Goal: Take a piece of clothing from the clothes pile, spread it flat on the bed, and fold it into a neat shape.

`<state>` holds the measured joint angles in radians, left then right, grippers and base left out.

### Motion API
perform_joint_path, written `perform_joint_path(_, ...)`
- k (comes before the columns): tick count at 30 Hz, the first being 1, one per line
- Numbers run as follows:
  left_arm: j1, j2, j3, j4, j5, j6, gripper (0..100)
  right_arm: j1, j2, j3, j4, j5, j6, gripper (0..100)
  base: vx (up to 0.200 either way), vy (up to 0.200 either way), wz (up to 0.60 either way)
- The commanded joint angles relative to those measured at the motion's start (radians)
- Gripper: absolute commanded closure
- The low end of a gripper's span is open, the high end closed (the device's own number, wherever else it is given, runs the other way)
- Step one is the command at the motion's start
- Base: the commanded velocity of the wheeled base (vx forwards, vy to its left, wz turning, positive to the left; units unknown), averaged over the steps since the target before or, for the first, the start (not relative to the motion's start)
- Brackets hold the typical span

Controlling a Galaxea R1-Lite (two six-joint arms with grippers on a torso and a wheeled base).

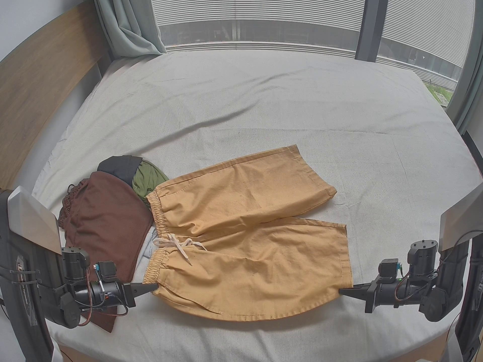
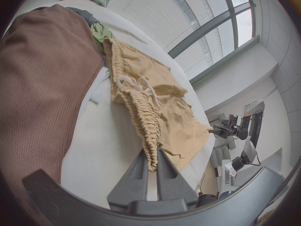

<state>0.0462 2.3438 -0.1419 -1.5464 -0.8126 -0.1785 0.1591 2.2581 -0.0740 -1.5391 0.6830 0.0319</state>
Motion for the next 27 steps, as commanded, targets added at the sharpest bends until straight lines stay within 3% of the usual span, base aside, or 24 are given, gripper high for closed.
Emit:
perform_joint_path(1, -0.019, -0.061, -0.013, -0.001, 0.000, -0.024, 100, 0.014, -0.060, -0.021, -0.001, 0.007, 0.025, 100, 0.000, 0.000, 0.00)
perform_joint_path(7, -0.026, -0.080, -0.041, -0.001, 0.000, -0.032, 100, 0.040, -0.095, -0.085, -0.003, 0.001, 0.114, 100, 0.000, 0.000, 0.00)
perform_joint_path(27, -0.045, -0.178, -0.108, -0.001, 0.003, -0.188, 100, 0.048, -0.207, -0.105, -0.001, 0.003, 0.191, 100, 0.000, 0.000, 0.00)
